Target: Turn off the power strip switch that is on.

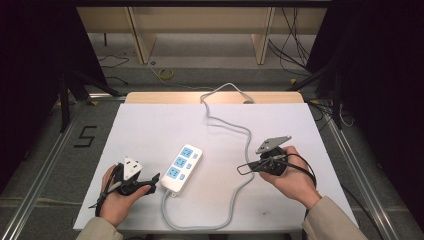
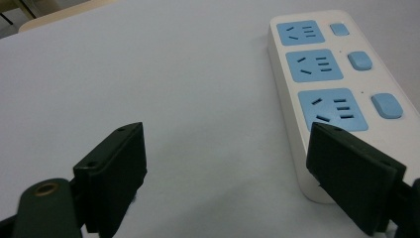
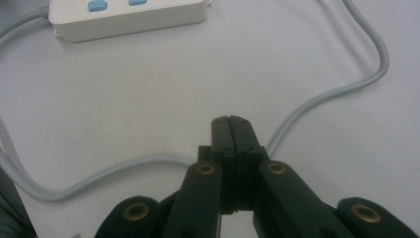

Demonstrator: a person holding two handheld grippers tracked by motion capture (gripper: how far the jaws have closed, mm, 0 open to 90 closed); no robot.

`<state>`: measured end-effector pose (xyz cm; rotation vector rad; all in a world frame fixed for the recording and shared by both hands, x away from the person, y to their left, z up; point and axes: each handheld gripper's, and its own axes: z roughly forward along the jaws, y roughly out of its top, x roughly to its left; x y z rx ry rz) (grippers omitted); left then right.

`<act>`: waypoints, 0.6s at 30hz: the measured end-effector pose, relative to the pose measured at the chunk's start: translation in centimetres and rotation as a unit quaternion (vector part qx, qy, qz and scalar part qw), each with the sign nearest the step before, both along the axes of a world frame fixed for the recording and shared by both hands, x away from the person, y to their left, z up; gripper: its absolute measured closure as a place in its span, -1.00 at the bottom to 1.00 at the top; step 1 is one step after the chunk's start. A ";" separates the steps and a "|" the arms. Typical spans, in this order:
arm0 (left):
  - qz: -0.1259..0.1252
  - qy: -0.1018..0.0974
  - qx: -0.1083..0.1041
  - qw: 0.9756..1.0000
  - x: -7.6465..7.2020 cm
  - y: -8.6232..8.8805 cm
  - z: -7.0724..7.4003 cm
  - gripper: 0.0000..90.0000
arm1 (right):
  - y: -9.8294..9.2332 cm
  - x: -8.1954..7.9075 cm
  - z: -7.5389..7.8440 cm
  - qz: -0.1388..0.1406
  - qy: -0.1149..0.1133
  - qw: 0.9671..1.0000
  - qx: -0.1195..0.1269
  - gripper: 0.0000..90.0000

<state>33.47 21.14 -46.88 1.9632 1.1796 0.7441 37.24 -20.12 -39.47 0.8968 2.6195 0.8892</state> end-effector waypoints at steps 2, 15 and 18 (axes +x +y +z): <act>0.000 0.000 0.000 1.000 0.0 0.0 0.0 -0.66 | 0.1 0.0 0.1 0.000 0.000 1.000 0.000 1.00; 0.000 0.000 -0.001 1.000 0.0 -0.1 0.0 -0.66 | 0.9 0.4 0.1 0.006 0.003 1.000 -0.003 1.00; 0.000 0.000 -0.001 1.000 0.0 -0.1 0.0 -0.66 | 1.1 0.5 0.1 0.008 0.003 1.000 -0.003 1.00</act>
